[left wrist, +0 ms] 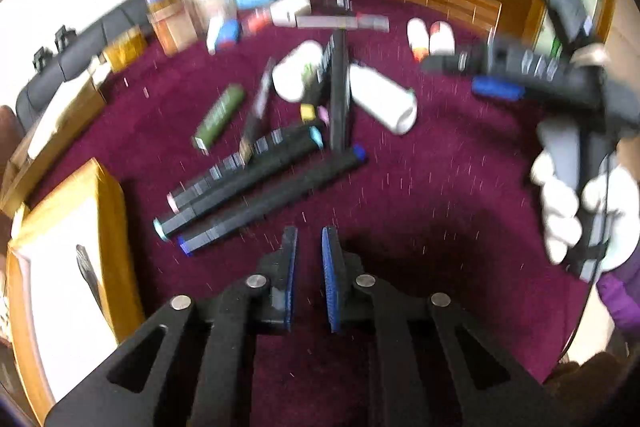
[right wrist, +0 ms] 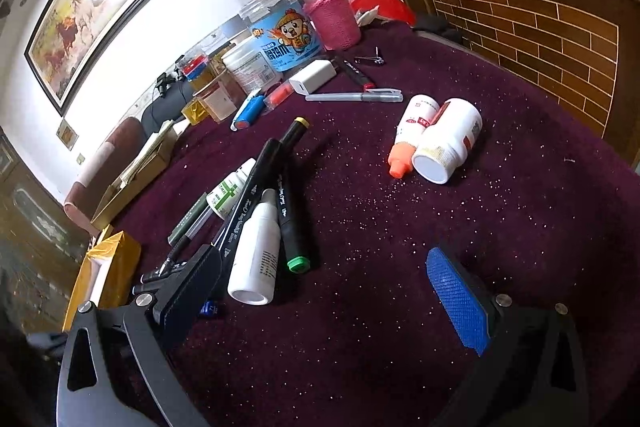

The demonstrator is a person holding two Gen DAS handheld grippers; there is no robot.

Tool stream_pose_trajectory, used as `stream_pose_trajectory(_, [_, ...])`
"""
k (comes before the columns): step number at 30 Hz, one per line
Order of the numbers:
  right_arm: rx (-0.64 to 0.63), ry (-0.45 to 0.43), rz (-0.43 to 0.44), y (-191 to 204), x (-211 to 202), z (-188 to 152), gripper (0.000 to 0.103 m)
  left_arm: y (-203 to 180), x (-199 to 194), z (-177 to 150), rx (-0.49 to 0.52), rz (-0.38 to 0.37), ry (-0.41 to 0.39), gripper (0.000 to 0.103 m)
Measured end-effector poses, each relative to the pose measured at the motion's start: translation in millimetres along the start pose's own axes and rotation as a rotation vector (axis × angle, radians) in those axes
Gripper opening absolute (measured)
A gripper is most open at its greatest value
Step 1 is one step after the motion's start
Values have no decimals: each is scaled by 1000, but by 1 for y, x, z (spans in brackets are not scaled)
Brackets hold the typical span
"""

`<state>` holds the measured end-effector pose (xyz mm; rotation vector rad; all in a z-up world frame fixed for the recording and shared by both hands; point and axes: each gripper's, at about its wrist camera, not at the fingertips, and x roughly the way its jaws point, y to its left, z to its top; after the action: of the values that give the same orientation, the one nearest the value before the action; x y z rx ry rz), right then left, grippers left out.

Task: Organize rigid objects
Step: 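Grasp another black marker with the left gripper, then carry the marker toward the box while the right gripper grasps a white bottle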

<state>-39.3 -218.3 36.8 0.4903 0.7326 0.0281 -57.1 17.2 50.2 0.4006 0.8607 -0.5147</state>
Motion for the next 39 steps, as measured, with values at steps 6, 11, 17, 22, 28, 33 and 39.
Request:
stream_pose_trajectory(6, [3,23,-4,0,4,0,101,14,42,20,5,22,60,42])
stream_pose_trajectory(11, [9,27,-4,-2,4,-1,101,22,52,15,-36,-33,91,49])
stream_pose_trajectory(17, [14,37,2,-3,5,-1,101,15,30,-5,-92,-152,155,16])
stream_pose_trajectory(22, [22,47,5,-4,8,0,101,-5,30,-9,-82,-112,146,20])
stream_pose_trajectory(28, [34,58,-4,-5,10,0,101,-19,33,-7,-126,-67,46,12])
stream_pose_trajectory(33, [35,62,-10,-5,10,0,101,-10,14,-26,-268,-161,-19,12])
stream_pose_trajectory(39, [40,54,-10,-6,8,1,101,5,-34,-54,-432,-271,-176,12])
